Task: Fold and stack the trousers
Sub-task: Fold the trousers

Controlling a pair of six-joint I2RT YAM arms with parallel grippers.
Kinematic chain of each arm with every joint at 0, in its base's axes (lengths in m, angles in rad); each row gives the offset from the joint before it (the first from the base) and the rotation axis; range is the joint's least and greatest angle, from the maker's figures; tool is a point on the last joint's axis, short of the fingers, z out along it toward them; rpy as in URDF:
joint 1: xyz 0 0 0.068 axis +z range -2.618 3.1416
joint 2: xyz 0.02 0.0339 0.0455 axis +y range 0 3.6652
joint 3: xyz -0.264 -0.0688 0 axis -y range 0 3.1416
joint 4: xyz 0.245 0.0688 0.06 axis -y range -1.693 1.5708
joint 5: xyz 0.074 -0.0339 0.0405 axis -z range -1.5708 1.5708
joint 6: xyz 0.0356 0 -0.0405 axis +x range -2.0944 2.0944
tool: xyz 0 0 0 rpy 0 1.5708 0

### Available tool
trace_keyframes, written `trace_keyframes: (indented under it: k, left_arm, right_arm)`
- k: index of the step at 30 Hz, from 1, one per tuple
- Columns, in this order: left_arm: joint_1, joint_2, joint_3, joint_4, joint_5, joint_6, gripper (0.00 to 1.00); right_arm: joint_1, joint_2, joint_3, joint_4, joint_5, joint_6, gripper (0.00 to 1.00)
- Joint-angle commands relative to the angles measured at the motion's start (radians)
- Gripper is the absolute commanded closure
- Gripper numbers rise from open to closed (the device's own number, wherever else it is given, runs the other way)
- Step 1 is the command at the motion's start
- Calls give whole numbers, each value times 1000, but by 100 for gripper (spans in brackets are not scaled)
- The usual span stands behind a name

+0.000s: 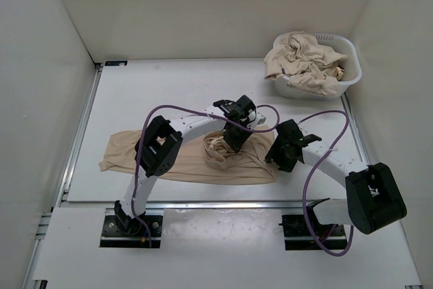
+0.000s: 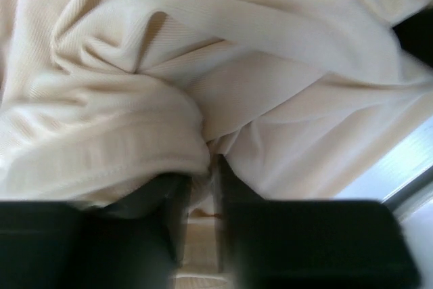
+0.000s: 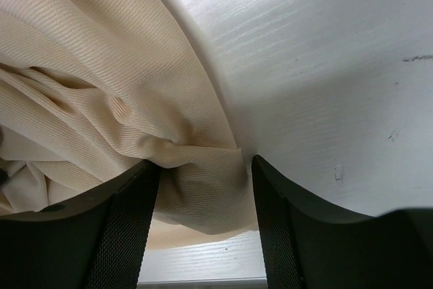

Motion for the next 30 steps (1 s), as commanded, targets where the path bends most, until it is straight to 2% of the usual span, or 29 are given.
trace_keyframes:
  k: [1,2,3,5,6,10,11,15,18,21,25,30]
  left_arm:
    - [2,3,-6,4,-29,10,75]
    - [12,12,-6,4,-39,10,86]
    - [12,12,3,4,-39,10,86]
    - [12,3,3,4,-50,10,86]
    - [12,-12,3,4,-50,10,86]
    - [22,-142,-33,-21,-50,10,86]
    - [22,-185,-50,-36,-50,10,86]
    - [45,-433,-142,-96,30,10,86]
    - [45,-524,-250,-169,122,10,86]
    - [45,-567,-430,-188,173,10,86]
    - [72,-641,-651,-125,191,10,86]
    - [103,-660,-736,-41,191,10,86]
  right_arm:
    - [-4,-3,-25,21,-15,26,39]
    - [-4,-3,-34,21,-15,26,43]
    - [-4,-3,-34,21,-15,26,45]
    - [-4,-3,-43,21,-15,36,61]
    - [-4,-3,-43,21,-15,36,65]
    - [-43,-15,-19,-23,-15,-13,65]
    - [-44,-42,-19,-23,-15,-45,63]
    - [-44,-92,21,-57,-26,-94,60]
    - [-44,-92,21,-57,-67,-94,57]
    - [-44,-101,0,-57,-94,-94,57]
    - [-44,-110,-32,-37,-104,-94,53]
    - [-44,-110,-54,-37,-104,-94,43]
